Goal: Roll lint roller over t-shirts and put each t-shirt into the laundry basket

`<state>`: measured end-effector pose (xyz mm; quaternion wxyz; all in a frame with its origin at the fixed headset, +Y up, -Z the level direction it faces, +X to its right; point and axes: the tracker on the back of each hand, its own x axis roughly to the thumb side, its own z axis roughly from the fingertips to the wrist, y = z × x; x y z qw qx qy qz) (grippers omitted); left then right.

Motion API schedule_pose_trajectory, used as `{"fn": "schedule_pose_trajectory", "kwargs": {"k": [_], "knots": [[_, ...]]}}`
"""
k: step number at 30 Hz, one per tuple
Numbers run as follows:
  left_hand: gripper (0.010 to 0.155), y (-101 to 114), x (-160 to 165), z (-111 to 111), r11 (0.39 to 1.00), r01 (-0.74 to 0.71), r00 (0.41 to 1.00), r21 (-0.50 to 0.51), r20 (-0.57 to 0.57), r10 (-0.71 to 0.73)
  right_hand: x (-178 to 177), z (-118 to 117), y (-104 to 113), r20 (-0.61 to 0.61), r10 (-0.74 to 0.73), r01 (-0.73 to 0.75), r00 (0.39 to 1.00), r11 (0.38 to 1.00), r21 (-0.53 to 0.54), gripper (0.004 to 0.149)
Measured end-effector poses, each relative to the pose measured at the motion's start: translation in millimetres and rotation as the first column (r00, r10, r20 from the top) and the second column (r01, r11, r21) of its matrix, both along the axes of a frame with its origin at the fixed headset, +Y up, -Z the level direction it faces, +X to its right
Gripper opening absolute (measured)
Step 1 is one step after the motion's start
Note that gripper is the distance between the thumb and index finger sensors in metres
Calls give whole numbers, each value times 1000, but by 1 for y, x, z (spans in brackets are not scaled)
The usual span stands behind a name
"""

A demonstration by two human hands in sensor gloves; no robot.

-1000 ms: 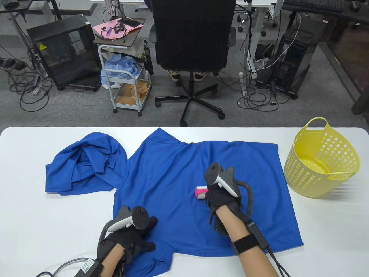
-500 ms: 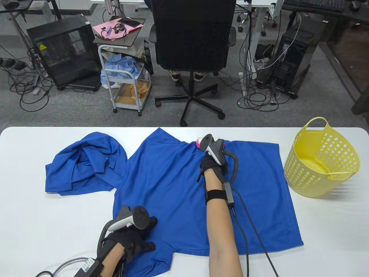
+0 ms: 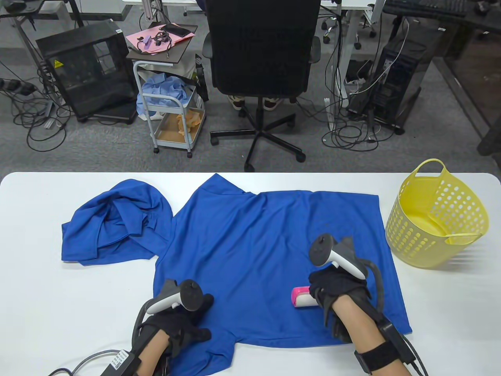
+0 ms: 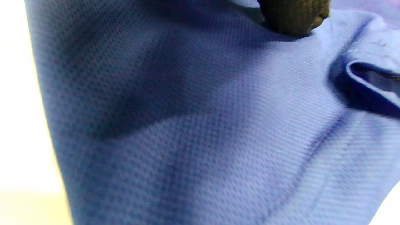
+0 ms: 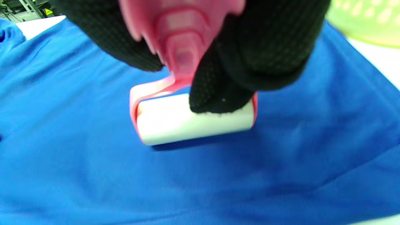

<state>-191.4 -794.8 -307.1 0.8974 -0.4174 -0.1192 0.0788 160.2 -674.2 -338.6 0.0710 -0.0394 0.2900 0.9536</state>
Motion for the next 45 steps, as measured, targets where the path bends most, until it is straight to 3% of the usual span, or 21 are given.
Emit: {"fn": "schedule_pose_trajectory", "kwargs": {"k": [3, 5, 11, 15, 17, 20, 24, 26, 31, 36, 39, 41, 45], "knots": [[85, 0, 0, 0, 1000, -3, 1000, 1, -1, 3, -5, -12, -2, 34, 59, -62, 998, 994, 85, 45], [85, 0, 0, 0, 1000, -4, 1000, -1, -2, 4, -8, -34, -7, 81, 51, -62, 995, 989, 136, 45], [85, 0, 0, 0, 1000, -7, 1000, -5, -3, 7, -10, -150, -38, 304, 6, -111, 953, 937, 330, 47], [85, 0, 0, 0, 1000, -5, 1000, -4, -1, 5, -14, -190, -61, 376, -31, -114, 926, 927, 357, 55], [85, 0, -1, 0, 1000, -6, 1000, -3, -2, 6, -18, -196, -66, 389, -24, -138, 921, 913, 384, 58], [85, 0, -1, 0, 1000, -5, 1000, 0, -1, 5, -20, -188, -61, 331, 46, -175, 943, 912, 372, 59], [85, 0, -1, 0, 1000, -2, 1000, 1, 2, 2, -6, -148, -42, 254, -6, -82, 967, 939, 334, 55], [85, 0, -1, 1, 1000, 2, 1000, 4, 2, -2, 2, -114, -34, 194, -13, -33, 981, 971, 236, 54], [85, 0, 0, 1, 1000, 4, 1000, 4, 2, -4, 21, -36, -18, 101, 0, -13, 995, 991, 132, 50], [84, -1, 0, 1, 1000, 2, 1000, 8, -4, -2, 37, 16, -4, 109, 71, -75, 991, 997, 31, 46], [84, -1, 0, 1, 1000, -1, 1000, 6, -5, 1, 43, 20, -5, 124, 139, -147, 982, 988, 53, 46], [84, -1, 0, 1, 1000, -3, 1000, 7, -5, 3, 48, 12, -9, 144, 109, -120, 984, 990, 68, 46], [84, -1, 0, 1, 1000, -4, 1000, 2, -5, 4, 56, -34, -22, 250, 42, -86, 967, 982, 169, 47]]}}
